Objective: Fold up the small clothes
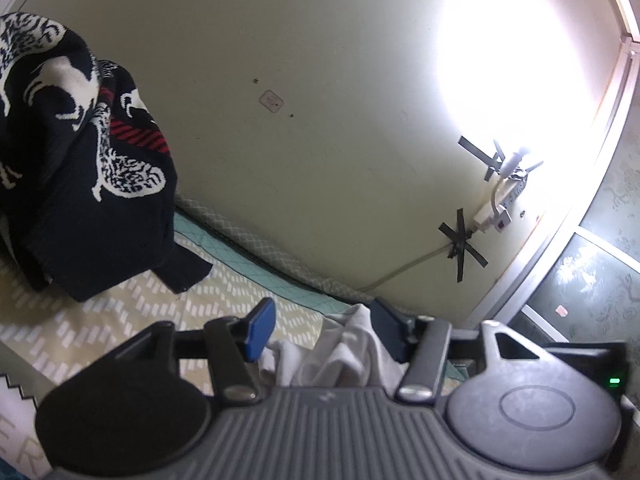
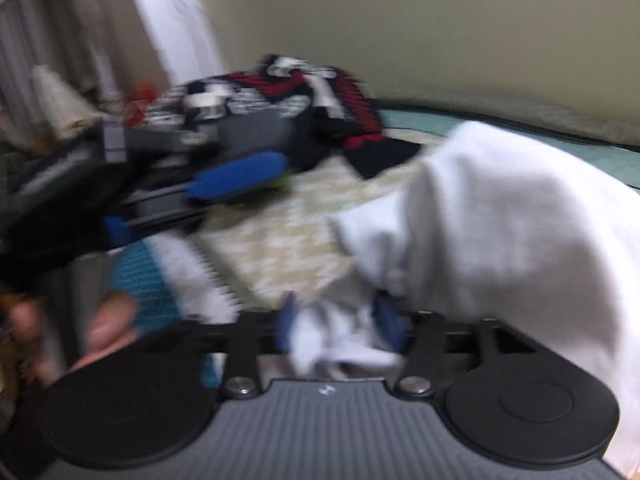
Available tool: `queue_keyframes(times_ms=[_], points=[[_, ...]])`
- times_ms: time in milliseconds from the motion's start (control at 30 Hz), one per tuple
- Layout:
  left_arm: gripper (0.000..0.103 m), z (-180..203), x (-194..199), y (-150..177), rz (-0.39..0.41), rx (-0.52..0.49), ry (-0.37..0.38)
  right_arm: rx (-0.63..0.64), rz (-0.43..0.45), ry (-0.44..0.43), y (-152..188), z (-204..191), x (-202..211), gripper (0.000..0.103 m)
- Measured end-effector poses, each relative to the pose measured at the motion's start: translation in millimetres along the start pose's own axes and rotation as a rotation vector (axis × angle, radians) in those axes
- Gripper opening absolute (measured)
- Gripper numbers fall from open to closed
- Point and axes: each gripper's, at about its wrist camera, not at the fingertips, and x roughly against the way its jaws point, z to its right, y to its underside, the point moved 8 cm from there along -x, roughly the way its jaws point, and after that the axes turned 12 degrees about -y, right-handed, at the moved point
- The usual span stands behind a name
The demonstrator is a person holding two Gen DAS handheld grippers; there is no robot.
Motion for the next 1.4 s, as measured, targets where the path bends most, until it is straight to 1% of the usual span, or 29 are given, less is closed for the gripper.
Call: queue_keyframes(times_ms=[67, 167, 200, 267, 300, 333, 367, 400, 433, 467, 500, 533, 567, 600, 633, 700, 767, 833, 867, 900, 933, 1000, 1067, 1133, 1167, 1200, 1267, 1333, 1400], points=[[0.057, 3, 0, 3, -0.006, -0.007, 0.004, 0.035, 0.015, -0.061, 4, -9, 22, 0.060], [0.059, 14, -4, 11, -0.033, -0.056, 0.007, 0.038, 0.099, -0.072, 6, -6, 71, 0.055], [0.059, 19, -7, 16, -0.049, -0.082, 0.002, 0.031, 0.149, -0.046, 3, -1, 90, 0.053], [0.059, 29, -18, 27, -0.094, -0.148, -0.024, -0.006, 0.236, 0.040, -7, 17, 122, 0.049], [0.059, 34, -23, 34, -0.121, -0.183, -0.032, -0.030, 0.262, 0.075, -13, 28, 130, 0.040], [0.056, 39, -27, 40, -0.145, -0.213, -0.033, -0.058, 0.279, 0.111, -19, 39, 136, 0.035], [0.051, 43, -32, 47, -0.174, -0.247, -0.031, -0.073, 0.283, 0.136, -25, 49, 135, 0.035], [0.034, 47, -34, 54, -0.198, -0.280, -0.025, -0.072, 0.279, 0.153, -31, 58, 130, 0.033], [0.021, 50, -37, 60, -0.223, -0.318, -0.025, -0.065, 0.261, 0.167, -33, 66, 122, 0.033], [0.005, 51, -38, 63, -0.231, -0.350, -0.037, -0.079, 0.224, 0.172, -35, 77, 106, 0.033], [0.005, 47, -35, 61, -0.220, -0.357, -0.047, -0.116, 0.176, 0.147, -32, 86, 88, 0.034], [0.005, 41, -31, 54, -0.200, -0.334, -0.049, -0.147, 0.129, 0.108, -29, 92, 65, 0.034], [0.005, 34, -25, 46, -0.179, -0.291, -0.043, -0.123, 0.102, 0.119, -27, 94, 44, 0.034], [0.005, 25, -20, 39, -0.163, -0.243, -0.040, -0.046, 0.096, 0.172, -28, 91, 33, 0.035], [0.005, 17, -18, 34, -0.156, -0.207, -0.045, 0.005, 0.091, 0.206, -29, 85, 26, 0.036], [0.006, 3, -20, 29, -0.165, -0.133, -0.054, 0.027, 0.086, 0.234, -31, 83, 22, 0.036], [0.009, 2, -18, 26, -0.160, -0.103, -0.031, 0.041, 0.088, 0.226, -29, 83, 29, 0.035], [0.027, 7, -13, 25, -0.132, -0.120, -0.010, 0.039, 0.115, 0.225, -31, 81, 33, 0.037], [0.050, 10, -11, 24, -0.118, -0.130, -0.005, 0.039, 0.143, 0.225, -32, 78, 40, 0.039], [0.058, 12, -9, 24, -0.108, -0.137, -0.002, 0.047, 0.178, 0.220, -32, 74, 47, 0.046], [0.058, 13, -9, 24, -0.103, -0.141, 0.006, 0.060, 0.214, 0.212, -33, 68, 53, 0.050], [0.056, 14, -8, 24, -0.107, -0.135, 0.020, 0.098, 0.252, 0.219, -33, 54, 63, 0.050], [0.055, 14, -11, 23, -0.113, -0.128, 0.012, 0.145, 0.241, 0.234, -30, 40, 67, 0.043], [0.054, 14, -12, 22, -0.117, -0.118, 0.014, 0.175, 0.196, 0.226, -24, 31, 58, 0.016], [0.055, 13, -11, 22, -0.116, -0.115, 0.016, 0.167, 0.157, 0.213, -20, 29, 49, 0.012], [0.055, 13, -11, 21, -0.115, -0.112, 0.015, 0.153, 0.124, 0.195, -16, 28, 39, 0.012], [0.055, 10, -11, 20, -0.118, -0.102, 0.009, 0.164, 0.104, 0.182, -12, 20, 27, 0.013], [0.055, 7, -11, 19, -0.119, -0.081, 0.014, 0.166, 0.120, 0.153, -13, 9, 27, 0.025], [0.054, 5, -10, 17, -0.119, -0.051, 0.037, 0.153, 0.146, 0.125, -12, 2, 34, 0.026]])
